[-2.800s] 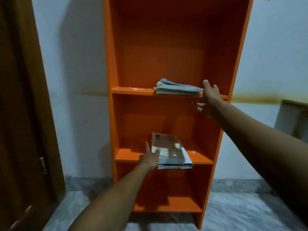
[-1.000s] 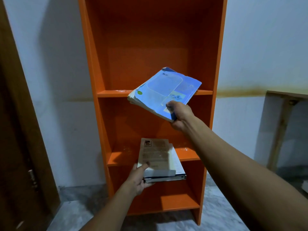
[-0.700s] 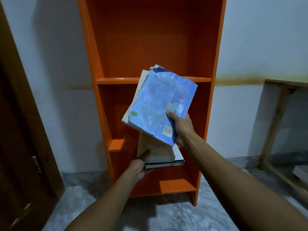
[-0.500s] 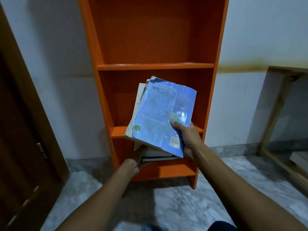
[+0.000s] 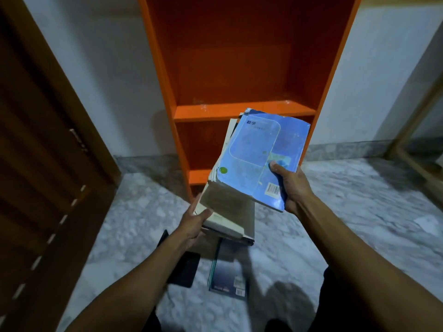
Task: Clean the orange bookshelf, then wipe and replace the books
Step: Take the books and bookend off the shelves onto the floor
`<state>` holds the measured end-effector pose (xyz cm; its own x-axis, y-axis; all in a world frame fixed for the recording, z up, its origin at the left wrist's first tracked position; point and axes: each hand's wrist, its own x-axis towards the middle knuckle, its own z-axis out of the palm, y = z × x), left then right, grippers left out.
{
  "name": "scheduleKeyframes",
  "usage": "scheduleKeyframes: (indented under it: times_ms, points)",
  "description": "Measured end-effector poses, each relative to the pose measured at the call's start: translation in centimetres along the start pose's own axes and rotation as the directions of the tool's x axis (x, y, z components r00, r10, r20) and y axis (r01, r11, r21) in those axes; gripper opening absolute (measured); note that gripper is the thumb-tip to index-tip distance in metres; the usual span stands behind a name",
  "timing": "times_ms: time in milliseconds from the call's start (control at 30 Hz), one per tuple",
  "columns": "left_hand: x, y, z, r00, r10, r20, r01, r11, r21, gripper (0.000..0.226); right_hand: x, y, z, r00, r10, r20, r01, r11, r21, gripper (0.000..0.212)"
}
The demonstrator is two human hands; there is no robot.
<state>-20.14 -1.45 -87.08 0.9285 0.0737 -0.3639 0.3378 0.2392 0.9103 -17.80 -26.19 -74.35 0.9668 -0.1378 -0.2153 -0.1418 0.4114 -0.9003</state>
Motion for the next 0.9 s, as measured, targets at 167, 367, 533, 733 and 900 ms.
scheduleKeyframes:
  times_ms: [167,367,533,733,900]
  points:
    - [-0.8,-8.7,-0.9,0.974,-0.222,-0.042,0.223,0.975,0.015,0.058,-0.7,6.3,-1.9,0.990,0.135,-0.045,-0.135,0.991,0.007,0.038]
    - [-2.2,-15.0,-3.0,0.884,-0.465,-0.041,0.457,0.881,-0.122,0.056,-1.8,14.6,-5.0,0.936,0.322,-0.143,-0.325,0.946,0.005,0.035]
    - [-1.5,-17.2,-4.6,0.877,-0.477,-0.063,0.461,0.870,-0.177,0.037,-2.7,21.2,-6.4,0.892,0.421,-0.165,-0.432,0.902,-0.032,0.035]
    - [-1.7,-22.8,-9.2,0.827,-0.554,-0.095,0.557,0.830,0.004,0.057,-2.9,25.2,-7.1,0.880,0.467,-0.086,-0.474,0.873,-0.111,0.034]
    - [-0.1,-17.0,-7.1,0.805,-0.449,-0.388,0.482,0.876,-0.012,0.058,-1.6,26.6,-6.5,0.856,0.507,-0.105,-0.502,0.762,-0.410,0.028]
